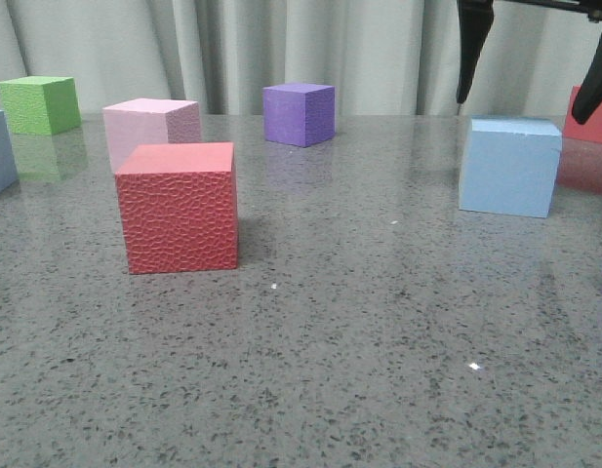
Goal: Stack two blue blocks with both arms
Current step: 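Lower the right gripper over the light blue cube near the right arm, then close the right gripper on the light blue cube and lift it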
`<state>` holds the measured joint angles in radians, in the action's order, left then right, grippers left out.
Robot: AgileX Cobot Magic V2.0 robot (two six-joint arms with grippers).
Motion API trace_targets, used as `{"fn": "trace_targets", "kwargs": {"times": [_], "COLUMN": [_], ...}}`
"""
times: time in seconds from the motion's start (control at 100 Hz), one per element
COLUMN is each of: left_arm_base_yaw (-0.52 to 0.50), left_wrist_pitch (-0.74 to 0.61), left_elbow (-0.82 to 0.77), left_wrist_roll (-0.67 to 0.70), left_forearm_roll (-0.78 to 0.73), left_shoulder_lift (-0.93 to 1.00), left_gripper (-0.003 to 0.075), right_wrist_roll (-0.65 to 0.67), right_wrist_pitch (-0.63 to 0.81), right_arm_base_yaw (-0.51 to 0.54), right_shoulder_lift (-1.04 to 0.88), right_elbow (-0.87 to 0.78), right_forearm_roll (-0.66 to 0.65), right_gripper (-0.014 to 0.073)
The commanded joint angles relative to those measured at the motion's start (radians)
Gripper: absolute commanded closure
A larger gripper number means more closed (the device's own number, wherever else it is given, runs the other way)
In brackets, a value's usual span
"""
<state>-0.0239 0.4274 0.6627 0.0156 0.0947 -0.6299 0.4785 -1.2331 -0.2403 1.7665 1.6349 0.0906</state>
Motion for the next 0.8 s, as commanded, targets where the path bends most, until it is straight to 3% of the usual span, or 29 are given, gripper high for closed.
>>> {"fn": "trace_targets", "kwargs": {"times": [0.0, 0.56, 0.79], "left_arm_base_yaw": [0.001, 0.001, 0.001], "left_wrist_pitch": [-0.084, -0.084, -0.084], "left_elbow": [0.038, 0.038, 0.038], "left_wrist_roll": [0.007, 0.007, 0.007], "left_forearm_roll": [0.012, 0.012, 0.012], "left_shoulder_lift": [-0.005, -0.005, -0.005], "left_gripper": [0.0131, 0.0131, 0.0131], "right_wrist_roll": [0.002, 0.002, -0.004], "right_wrist_pitch": [-0.010, -0.007, -0.013], "right_arm_base_yaw": [0.000, 0.000, 0.000], "right_shoulder_lift": [-0.030, 0.001, 0.004], "right_elbow": [0.034, 0.034, 0.034], "right_forearm_roll": [0.004, 0.004, 0.004], "right_gripper": [-0.0059, -0.0053, 0.0155]}}
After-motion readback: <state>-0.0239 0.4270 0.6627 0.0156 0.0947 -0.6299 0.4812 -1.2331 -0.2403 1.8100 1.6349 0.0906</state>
